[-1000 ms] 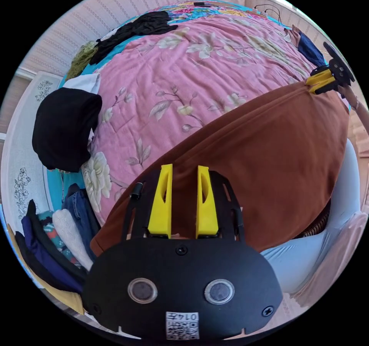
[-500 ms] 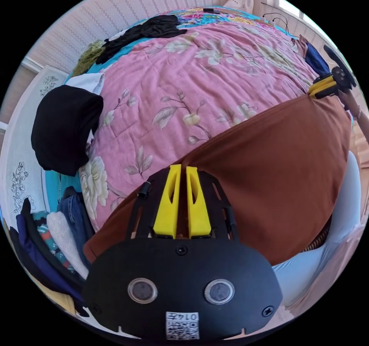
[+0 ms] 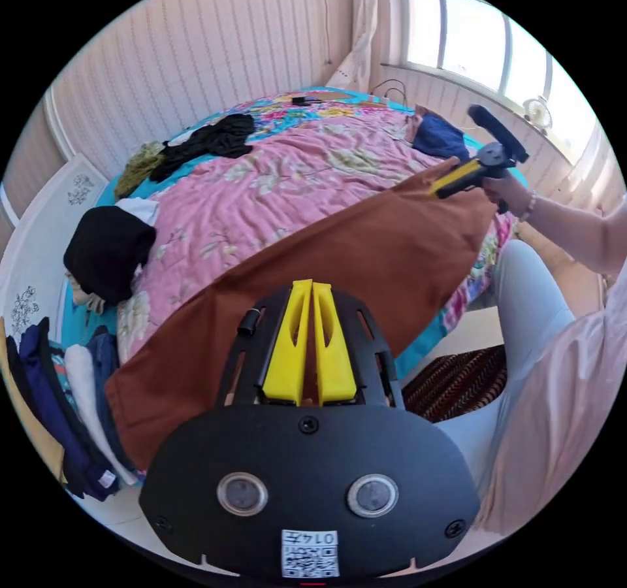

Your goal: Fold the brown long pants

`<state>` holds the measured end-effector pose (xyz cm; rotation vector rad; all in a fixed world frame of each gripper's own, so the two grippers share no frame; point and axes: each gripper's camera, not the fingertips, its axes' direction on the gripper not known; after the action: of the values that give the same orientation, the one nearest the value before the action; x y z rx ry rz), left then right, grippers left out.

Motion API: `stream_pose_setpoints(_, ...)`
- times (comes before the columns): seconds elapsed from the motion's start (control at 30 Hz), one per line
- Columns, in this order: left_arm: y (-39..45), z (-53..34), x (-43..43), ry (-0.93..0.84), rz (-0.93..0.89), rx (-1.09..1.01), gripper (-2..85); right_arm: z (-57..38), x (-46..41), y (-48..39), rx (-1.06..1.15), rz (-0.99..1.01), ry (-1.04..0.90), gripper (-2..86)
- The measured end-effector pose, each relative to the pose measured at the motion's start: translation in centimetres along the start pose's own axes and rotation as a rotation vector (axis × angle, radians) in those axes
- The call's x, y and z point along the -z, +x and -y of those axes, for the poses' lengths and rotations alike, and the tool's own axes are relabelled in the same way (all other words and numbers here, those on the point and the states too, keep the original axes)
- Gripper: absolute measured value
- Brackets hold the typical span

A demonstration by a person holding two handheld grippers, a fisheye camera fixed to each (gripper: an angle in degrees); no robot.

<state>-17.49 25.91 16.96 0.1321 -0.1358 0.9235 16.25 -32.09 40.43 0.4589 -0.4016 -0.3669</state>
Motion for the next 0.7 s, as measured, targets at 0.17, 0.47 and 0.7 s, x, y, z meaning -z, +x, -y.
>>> stream_pose_setpoints(0.17, 6.8, -0.7, -5.3, -0.031, -0.098, 0.046, -1.0, 6.8, -3.6, -5.9, 0.127, -0.02, -0.05, -0.4)
stream_pose_setpoints(0.47, 8.1, -1.4, -8.0, -0.066, -0.1, 0.017, -1.0, 10.4, -8.6, -5.2, 0.141, -0.103, -0.326, -0.6)
stream_pose_setpoints(0.7, 9.4, -1.7, -10.0, -0.047, -0.087, -0.027, -1.0, 10.5, -8.5, -1.8, 0.11, -0.12, -0.324, -0.5)
